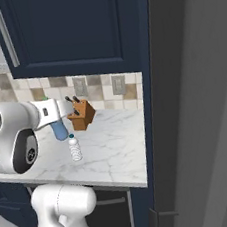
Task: Take the bottled waters from the counter and place them in the freezer to freeze. Close the freezer door after placing the bottles.
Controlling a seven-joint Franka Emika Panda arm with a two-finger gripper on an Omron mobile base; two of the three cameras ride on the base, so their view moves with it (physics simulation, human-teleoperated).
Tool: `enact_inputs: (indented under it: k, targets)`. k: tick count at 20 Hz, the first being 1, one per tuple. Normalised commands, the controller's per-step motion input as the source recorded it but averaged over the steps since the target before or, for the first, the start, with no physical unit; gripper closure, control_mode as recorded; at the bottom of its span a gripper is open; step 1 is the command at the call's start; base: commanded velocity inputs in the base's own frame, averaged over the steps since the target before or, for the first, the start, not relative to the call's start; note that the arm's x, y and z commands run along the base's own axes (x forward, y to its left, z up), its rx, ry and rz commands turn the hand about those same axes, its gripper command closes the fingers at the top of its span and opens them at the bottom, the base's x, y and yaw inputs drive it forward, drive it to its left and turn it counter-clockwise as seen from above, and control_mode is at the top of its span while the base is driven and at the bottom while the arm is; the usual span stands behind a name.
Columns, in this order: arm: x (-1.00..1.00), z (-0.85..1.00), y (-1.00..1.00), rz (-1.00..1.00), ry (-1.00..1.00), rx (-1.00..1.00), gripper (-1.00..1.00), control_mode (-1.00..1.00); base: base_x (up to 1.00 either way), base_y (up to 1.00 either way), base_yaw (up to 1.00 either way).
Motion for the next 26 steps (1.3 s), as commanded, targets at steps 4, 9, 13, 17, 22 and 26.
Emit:
enact_inputs:
  k: [4,9,13,17,22,26]
  targets:
    - [0.00,-0.28,-0.07,-0.18,0.11,0.06,1.00,-1.00,0.00,0.00,0.00]
    - [0.00,-0.14,0.00,-0.09,0.00,0.14,1.00,-1.00,0.00,0.00,0.00]
    - [0.00,-0.10,0.00,-0.05,0.00,0.12,1.00,-1.00,0.00,0.00,0.00]
    - [0.00,0.00,0.00,0.00,0.00,0.00,1.00,-1.00,0.00,0.00,0.00]
    - [0.00,0.00,0.00,0.00,0.00,0.00,1.00,-1.00,0.00,0.00,0.00]
    - [0.00,0.00,0.00,0.00,0.00,0.00,1.00,-1.00,0.00,0.00,0.00]
